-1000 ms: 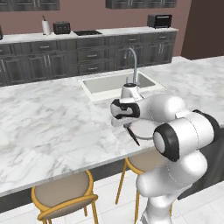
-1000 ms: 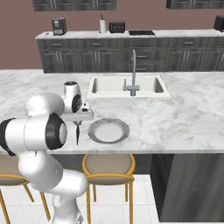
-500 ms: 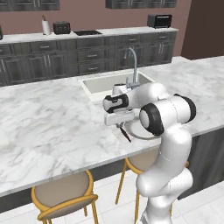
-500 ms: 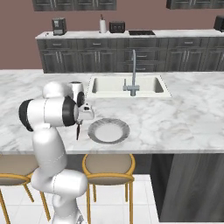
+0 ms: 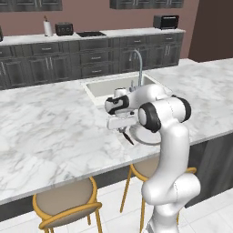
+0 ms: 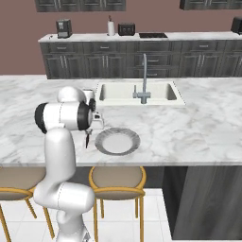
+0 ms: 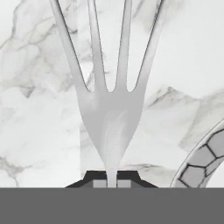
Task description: Take the fork and place it on the left side of the plate. Then take the spoon and place it on the right side of the plate. Make sure they're directly next to the plate.
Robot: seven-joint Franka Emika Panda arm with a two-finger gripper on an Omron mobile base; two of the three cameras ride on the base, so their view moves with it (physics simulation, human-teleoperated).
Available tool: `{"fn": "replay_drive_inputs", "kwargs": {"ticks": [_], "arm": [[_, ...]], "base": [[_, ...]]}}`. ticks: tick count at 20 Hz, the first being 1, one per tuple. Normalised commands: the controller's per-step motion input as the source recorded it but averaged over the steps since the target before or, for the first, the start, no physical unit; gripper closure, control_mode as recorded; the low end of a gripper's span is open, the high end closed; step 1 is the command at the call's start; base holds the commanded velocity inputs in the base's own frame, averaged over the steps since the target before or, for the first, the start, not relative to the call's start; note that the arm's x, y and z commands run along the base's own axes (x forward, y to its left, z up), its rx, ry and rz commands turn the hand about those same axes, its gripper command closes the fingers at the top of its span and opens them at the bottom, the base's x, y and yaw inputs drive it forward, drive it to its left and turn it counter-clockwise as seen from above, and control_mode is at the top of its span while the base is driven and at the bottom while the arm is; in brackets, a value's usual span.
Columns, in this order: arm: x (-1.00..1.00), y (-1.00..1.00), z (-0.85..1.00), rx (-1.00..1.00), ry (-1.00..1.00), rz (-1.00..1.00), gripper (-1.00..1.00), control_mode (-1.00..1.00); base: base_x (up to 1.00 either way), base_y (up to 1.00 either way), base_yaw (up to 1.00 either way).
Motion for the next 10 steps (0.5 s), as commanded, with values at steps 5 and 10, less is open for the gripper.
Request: {"fn": "replay_drive_inputs", "kwargs": {"ticks": [5, 10], "arm": [[0.08, 0.02, -0.25, 0.0, 0.01, -0.01, 1.0, -1.0], [0.0, -0.03, -0.15, 0.0, 0.0, 0.0, 1.0, -1.0]], "base": [[0.0, 0.0, 0.0], [0.0, 0.0, 0.0]]}}
